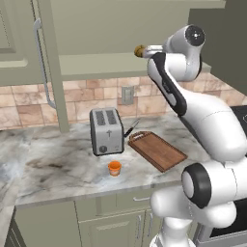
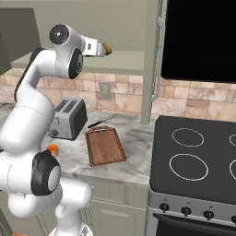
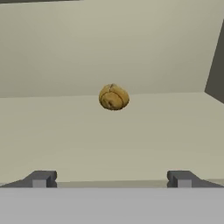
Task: Pick the bread, place it on the cutting board, pick the jam, place it on the counter, and close the cabinet.
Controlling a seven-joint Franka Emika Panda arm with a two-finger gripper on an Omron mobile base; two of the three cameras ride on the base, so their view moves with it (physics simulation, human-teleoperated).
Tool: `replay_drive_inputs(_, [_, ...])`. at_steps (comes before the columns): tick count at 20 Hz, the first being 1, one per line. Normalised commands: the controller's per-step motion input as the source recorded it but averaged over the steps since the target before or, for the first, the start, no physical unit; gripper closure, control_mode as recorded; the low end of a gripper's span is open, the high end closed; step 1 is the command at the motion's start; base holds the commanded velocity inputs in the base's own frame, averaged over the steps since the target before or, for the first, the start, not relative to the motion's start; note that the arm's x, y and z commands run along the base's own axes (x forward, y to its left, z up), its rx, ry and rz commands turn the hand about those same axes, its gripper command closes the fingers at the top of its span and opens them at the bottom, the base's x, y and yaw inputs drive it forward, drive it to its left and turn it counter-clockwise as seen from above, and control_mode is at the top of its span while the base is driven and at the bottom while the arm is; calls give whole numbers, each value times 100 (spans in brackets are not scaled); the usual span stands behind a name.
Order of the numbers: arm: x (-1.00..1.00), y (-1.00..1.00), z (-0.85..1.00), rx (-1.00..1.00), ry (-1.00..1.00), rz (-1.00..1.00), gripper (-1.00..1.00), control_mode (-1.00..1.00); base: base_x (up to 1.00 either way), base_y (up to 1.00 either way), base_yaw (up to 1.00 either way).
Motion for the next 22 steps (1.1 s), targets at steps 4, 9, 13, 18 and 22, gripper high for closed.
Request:
replay_drive_inputs(4, [55, 0, 0, 0, 0, 0, -100, -100, 0, 0, 0])
replay_drive_inputs(9, [39, 0, 0, -1, 0, 0, -100, -100, 0, 0, 0])
replay_drive_inputs(13, [36, 0, 0, -3, 0, 0, -100, -100, 0, 0, 0])
replay_drive_inputs(18, [31, 0, -2, -2, 0, 0, -100, -100, 0, 0, 0])
replay_drive_inputs(22, [30, 0, -8, -3, 0, 0, -100, -100, 0, 0, 0])
